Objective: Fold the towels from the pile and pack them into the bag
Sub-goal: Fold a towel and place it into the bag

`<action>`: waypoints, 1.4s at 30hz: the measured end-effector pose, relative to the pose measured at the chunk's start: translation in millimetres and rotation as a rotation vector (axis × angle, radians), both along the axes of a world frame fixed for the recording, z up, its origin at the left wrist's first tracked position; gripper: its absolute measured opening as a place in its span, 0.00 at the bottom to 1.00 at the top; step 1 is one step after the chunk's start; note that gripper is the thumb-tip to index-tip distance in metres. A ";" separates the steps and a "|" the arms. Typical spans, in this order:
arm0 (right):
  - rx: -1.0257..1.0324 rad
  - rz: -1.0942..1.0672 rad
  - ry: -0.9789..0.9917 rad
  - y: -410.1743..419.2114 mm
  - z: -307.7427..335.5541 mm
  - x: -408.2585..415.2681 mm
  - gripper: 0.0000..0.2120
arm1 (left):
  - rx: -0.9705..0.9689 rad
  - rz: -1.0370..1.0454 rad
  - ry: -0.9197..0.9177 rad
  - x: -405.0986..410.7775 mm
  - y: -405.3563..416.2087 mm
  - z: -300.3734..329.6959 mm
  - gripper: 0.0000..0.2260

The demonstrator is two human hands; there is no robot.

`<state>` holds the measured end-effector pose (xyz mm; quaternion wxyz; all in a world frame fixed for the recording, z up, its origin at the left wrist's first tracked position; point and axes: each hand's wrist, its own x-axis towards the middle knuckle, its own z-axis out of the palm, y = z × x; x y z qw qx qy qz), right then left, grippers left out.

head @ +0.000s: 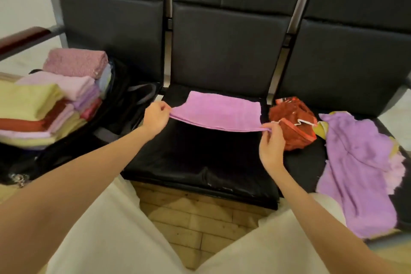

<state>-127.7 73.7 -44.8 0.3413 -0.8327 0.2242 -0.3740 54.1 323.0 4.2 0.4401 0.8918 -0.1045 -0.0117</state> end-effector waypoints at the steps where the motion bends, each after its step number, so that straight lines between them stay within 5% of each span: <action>1: -0.001 0.039 0.106 4.1 -14.3 -6.6 0.08 | 0.079 -0.023 0.033 -5.3 7.9 -15.0 0.11; 7: 0.102 0.247 0.664 23.3 -43.0 -33.9 0.11 | 0.529 -0.125 0.035 -42.4 58.7 -74.8 0.10; 17: 0.360 0.389 0.691 44.6 -32.9 -48.4 0.05 | 1.358 -0.302 -0.028 -68.3 71.1 -65.1 0.16; 20: 0.330 0.413 0.625 48.0 -33.1 -56.6 0.04 | 1.053 -0.486 -0.144 -89.7 55.0 -69.0 0.14; 24: 0.258 0.424 0.592 49.2 -36.7 -57.6 0.04 | 0.494 -0.749 -0.060 -120.4 26.0 -79.4 0.19; 30: 0.387 0.410 0.530 42.9 -32.8 -43.2 0.06 | 0.157 -0.711 0.172 -136.4 -24.2 -101.2 0.19; 34: 0.472 0.346 0.532 30.9 -38.2 -20.5 0.07 | 0.106 -0.722 0.171 -136.8 -44.6 -109.1 0.07; 42: 0.022 -0.151 0.652 -51.7 -67.6 78.9 0.16 | 0.039 -0.723 0.242 -119.7 -43.5 -110.8 0.06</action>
